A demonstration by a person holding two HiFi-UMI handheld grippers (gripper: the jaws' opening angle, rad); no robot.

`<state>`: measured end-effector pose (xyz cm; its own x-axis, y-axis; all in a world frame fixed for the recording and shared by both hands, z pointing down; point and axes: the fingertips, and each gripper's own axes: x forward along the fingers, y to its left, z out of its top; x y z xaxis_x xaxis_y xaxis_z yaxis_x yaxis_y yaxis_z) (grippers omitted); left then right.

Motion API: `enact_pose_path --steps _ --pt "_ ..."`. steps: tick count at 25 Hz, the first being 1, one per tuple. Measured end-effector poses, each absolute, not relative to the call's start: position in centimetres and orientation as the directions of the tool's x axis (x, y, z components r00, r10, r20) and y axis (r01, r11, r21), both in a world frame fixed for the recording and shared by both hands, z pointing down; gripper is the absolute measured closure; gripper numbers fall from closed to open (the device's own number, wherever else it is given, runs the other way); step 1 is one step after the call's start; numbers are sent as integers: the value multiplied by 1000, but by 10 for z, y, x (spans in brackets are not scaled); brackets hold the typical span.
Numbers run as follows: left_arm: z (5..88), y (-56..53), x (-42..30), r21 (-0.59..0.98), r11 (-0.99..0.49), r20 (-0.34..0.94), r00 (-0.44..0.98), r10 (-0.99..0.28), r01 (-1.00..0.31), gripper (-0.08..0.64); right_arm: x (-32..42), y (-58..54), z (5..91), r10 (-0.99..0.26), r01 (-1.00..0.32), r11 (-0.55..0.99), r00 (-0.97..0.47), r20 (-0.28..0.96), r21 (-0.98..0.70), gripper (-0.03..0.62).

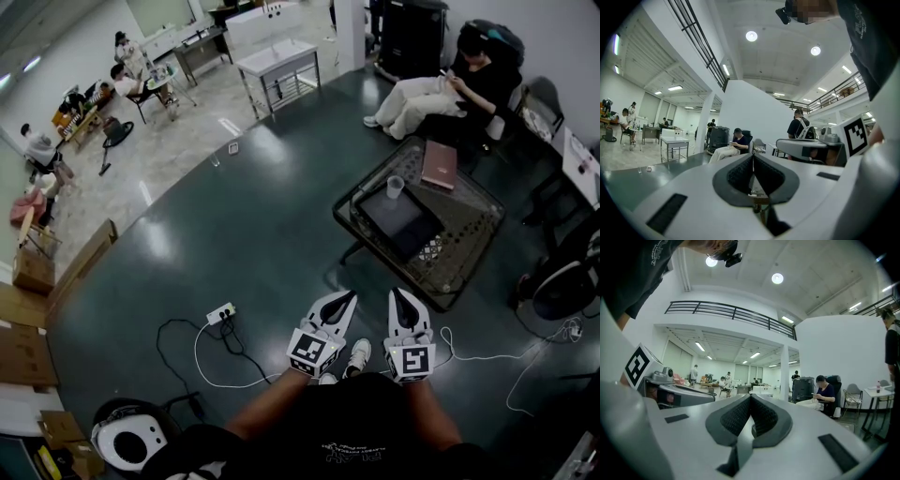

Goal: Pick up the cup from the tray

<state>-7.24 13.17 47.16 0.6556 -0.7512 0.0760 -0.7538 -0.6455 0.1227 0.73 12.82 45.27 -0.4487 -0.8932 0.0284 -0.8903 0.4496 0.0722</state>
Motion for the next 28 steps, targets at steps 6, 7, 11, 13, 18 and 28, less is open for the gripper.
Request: enact_pose_path --steps 6,7,11,13,18,28 --pt "467 110 -55 115 -652 73 661 -747 -750 549 23 104 448 -891 -889 453 -453 16 67 595" --pt "466 106 -52 121 -651 72 661 -747 -749 549 27 101 449 -891 -888 455 -455 16 66 595" --pt "463 90 -44 158 -638 66 653 -755 -754 549 39 88 449 -890 -888 456 -456 15 58 595" --pt "461 83 -42 158 -631 66 646 -761 -760 549 43 81 451 -889 -887 458 -458 15 56 595" --pt "464 71 -38 151 -617 71 631 -772 -772 549 47 68 451 -883 -882 468 -469 7 45 595" --pt "463 54 -23 137 -611 74 623 -779 -780 549 56 45 452 -874 -873 486 -486 2 37 595"
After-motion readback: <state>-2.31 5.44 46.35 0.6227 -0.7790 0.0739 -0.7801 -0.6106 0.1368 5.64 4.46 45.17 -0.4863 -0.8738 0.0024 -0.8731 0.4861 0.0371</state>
